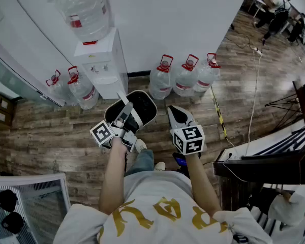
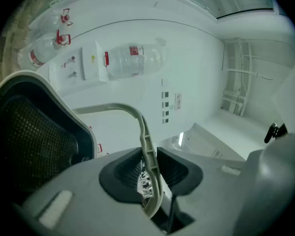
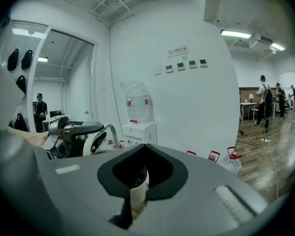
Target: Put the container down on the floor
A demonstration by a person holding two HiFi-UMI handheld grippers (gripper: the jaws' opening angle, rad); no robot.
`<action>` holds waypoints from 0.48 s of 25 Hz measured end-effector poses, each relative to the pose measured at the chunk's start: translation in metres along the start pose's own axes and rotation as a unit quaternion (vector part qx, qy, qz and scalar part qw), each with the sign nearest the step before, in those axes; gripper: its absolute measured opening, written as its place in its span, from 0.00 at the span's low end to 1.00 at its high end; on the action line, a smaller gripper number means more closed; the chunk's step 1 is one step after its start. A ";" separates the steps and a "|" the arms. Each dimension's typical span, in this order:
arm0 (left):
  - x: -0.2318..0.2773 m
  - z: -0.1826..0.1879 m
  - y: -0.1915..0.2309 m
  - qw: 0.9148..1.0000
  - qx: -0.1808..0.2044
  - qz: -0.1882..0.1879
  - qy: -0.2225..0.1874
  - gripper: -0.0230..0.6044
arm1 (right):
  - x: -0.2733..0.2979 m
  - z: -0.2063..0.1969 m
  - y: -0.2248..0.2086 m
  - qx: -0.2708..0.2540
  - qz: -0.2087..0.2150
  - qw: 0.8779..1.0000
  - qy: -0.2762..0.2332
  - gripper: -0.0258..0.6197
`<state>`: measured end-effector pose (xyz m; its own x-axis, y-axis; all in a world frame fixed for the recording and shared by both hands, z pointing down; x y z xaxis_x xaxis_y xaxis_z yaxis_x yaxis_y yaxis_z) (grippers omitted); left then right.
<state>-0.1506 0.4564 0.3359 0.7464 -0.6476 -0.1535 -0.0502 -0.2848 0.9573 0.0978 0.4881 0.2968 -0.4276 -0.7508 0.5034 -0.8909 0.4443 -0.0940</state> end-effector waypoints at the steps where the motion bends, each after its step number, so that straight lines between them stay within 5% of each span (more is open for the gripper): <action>1: 0.001 -0.001 0.000 1.000 0.000 0.000 0.001 0.19 | -0.002 -0.001 -0.001 0.000 -0.001 1.000 0.001 0.08; 12: 0.013 -0.018 0.004 1.000 -0.003 0.024 0.010 0.19 | -0.016 -0.008 -0.025 0.008 -0.010 1.000 0.003 0.07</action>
<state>-0.1288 0.4599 0.3419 0.7561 -0.6462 -0.1035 -0.0812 -0.2496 0.9649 0.1279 0.4932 0.2984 -0.4080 -0.7567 0.5109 -0.9019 0.4210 -0.0967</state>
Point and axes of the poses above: the fingertips, and each gripper's own axes: x forward along the fingers, y to its left, z out of its top, the point moved 9 cm from there along -x, backward along the fingers, and after that the axes turned 11 degrees about y, right-handed, at the moved point
